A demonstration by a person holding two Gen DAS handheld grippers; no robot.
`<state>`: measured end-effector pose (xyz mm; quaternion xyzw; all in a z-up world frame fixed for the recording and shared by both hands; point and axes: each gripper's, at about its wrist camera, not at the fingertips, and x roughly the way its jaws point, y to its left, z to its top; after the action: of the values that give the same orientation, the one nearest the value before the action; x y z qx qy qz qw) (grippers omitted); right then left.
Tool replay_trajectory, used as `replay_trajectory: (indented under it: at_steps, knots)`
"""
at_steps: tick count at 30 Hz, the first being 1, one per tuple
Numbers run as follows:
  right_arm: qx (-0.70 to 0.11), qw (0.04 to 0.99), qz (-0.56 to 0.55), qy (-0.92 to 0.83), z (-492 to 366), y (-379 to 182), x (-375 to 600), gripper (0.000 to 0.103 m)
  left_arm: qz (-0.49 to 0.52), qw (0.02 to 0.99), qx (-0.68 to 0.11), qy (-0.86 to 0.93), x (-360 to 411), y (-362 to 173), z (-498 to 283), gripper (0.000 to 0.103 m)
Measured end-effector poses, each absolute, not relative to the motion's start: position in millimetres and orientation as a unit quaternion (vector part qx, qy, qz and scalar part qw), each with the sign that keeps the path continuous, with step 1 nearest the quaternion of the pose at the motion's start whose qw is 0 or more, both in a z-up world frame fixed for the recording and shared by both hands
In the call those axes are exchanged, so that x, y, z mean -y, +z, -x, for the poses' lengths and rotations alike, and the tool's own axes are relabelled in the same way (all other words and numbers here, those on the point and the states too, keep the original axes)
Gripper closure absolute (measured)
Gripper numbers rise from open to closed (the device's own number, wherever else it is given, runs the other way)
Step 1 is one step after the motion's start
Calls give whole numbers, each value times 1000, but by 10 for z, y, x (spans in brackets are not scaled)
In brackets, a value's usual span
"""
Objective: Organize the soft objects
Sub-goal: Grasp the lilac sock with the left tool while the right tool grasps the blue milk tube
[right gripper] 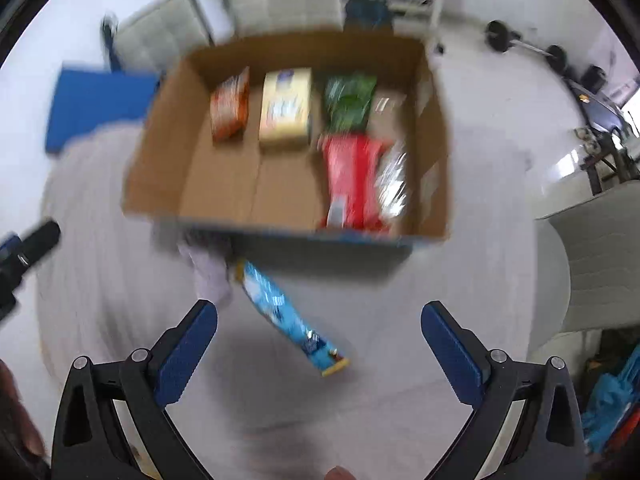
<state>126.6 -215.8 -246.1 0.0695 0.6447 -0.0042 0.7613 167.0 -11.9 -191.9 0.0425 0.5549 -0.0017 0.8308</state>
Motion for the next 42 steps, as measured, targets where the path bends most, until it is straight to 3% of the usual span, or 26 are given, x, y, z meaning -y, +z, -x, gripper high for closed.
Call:
replay_trajectory:
  at_steps: [5,9,11,13,15,17,29,42]
  knots:
    - [-704,710,-18,19,-1275,-3310,1836,3,-53,794,-605,21,-1,-2505,-1568,1]
    - [-728,685,8,22,-1330,-3749,1680,25,-63,769,-636,31,-85,-2880,-1497,1]
    - [-741,672,9,19,-1356,-3936,1638,30,-65,761,-644,39,-133,-3003,-1481,1]
    - [-747,664,7,22,-1361,-4048,1610,41,-62,753,-654,40,-171,-3112,-1477,1]
    - [-746,666,11,16,-1341,-4087,1601,68,-59,747,-661,41,-176,-3200,-1488,1]
    - [-749,663,4,12,-1301,-4078,1633,82,-55,742,-668,36,-160,-3256,-1509,1]
    - [-754,646,-115,-34,-890,-4034,2407,86,-42,695,-718,-13,328,-3731,-1784,1]
    - [-752,643,-140,-48,-899,-4057,2639,86,-61,665,-743,-42,699,-4162,-1915,2]
